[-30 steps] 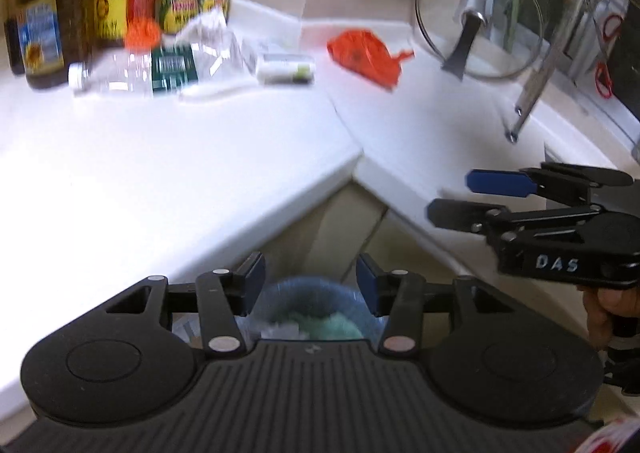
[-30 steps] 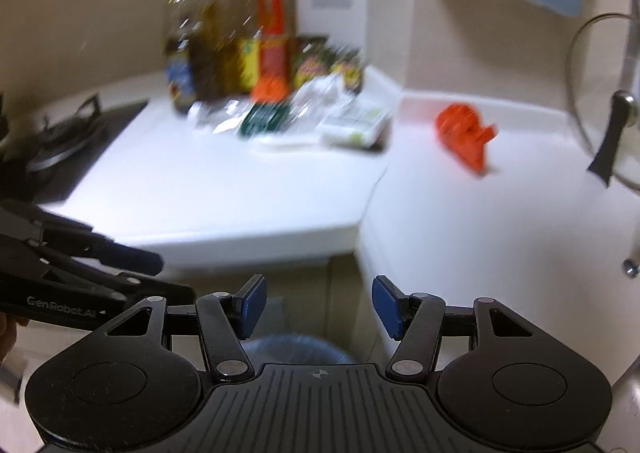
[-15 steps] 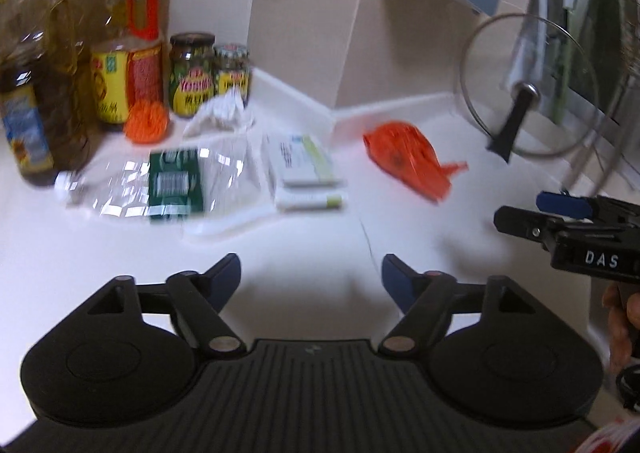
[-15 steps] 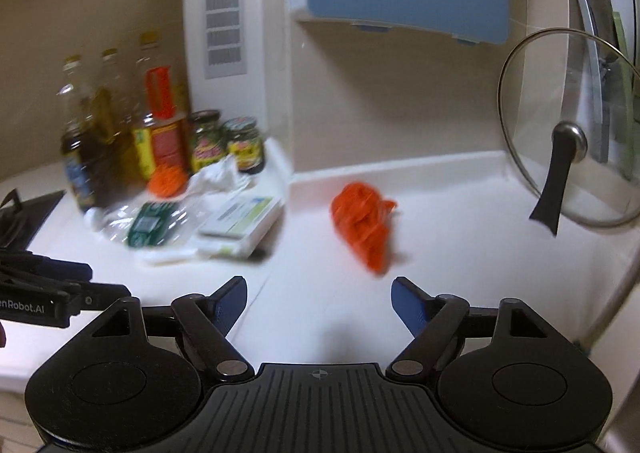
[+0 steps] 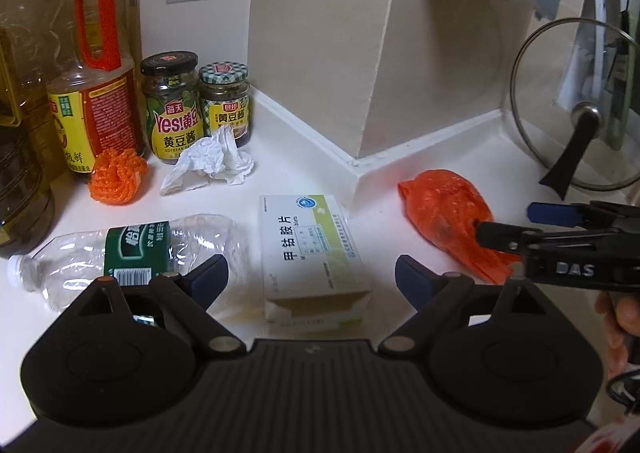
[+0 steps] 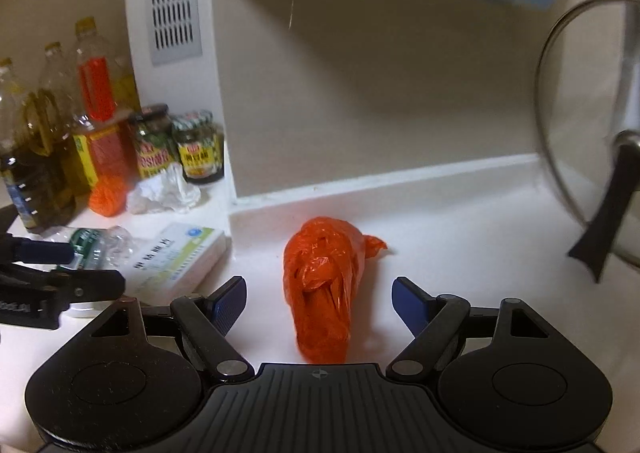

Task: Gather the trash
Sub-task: 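Grasp the orange plastic bag with the right gripper while the left gripper grasps the white medicine box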

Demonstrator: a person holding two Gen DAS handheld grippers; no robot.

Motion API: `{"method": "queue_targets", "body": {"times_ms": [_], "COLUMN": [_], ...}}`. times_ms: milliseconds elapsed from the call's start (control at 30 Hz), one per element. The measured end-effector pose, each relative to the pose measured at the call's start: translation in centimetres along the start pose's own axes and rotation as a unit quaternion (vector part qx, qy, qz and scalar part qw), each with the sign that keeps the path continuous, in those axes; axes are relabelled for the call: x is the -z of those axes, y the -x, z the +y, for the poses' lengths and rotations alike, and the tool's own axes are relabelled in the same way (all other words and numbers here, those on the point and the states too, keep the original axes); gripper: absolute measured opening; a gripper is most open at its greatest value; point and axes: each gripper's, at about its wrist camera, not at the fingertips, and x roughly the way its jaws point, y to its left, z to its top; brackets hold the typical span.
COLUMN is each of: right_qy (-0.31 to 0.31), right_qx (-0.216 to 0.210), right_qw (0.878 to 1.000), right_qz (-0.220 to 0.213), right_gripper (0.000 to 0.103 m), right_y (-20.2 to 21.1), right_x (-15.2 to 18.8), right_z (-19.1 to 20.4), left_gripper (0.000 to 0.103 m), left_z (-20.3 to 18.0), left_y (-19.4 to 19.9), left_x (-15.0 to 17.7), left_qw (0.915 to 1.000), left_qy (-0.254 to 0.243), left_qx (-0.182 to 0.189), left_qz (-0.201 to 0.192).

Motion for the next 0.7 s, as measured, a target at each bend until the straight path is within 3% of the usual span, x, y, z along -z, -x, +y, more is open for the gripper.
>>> {"method": "queue_targets", "body": {"times_ms": [233,300,333,433,600,700], "right_qy": [-0.005,0.004,0.007,0.007,-0.011,-0.018], "right_qx": [-0.028,-0.033,-0.039,-0.04,-0.045,-0.046], "right_qw": [0.999,0.999,0.998,0.999,0.999,0.999], "right_qz": [0.029,0.037,0.044,0.036,0.021,0.017], "right_gripper": [0.079,0.065,0.042,0.032,0.03,0.029], "right_y": [-3.8,-4.5,-4.9,-4.6,-3.4,-2.9], "right_x": [-0.5,-0.6,-0.7,-0.7,-0.5,-0.4], "right_z": [-1.4,-1.7,-1.8,-2.3,-3.0,-3.1], "left_gripper": [0.089,0.089,0.089,0.089,0.089,0.081], "left_z": [-0.2,-0.5,-0.7,-1.2,-1.2,-1.3], "left_y": [-2.2,-2.9,-3.2,-4.2,-6.2,-7.0], "left_x": [-0.5,-0.6,-0.6,-0.8,-1.1,-1.2], "left_qw": [0.9999,0.9999,0.9998,0.9997,0.9983,0.9969], "left_qy": [0.002,-0.003,-0.005,-0.017,-0.03,-0.04], "left_qx": [-0.01,-0.011,-0.01,-0.01,-0.023,-0.028], "left_qz": [0.01,0.013,0.014,0.015,0.044,0.061]}}
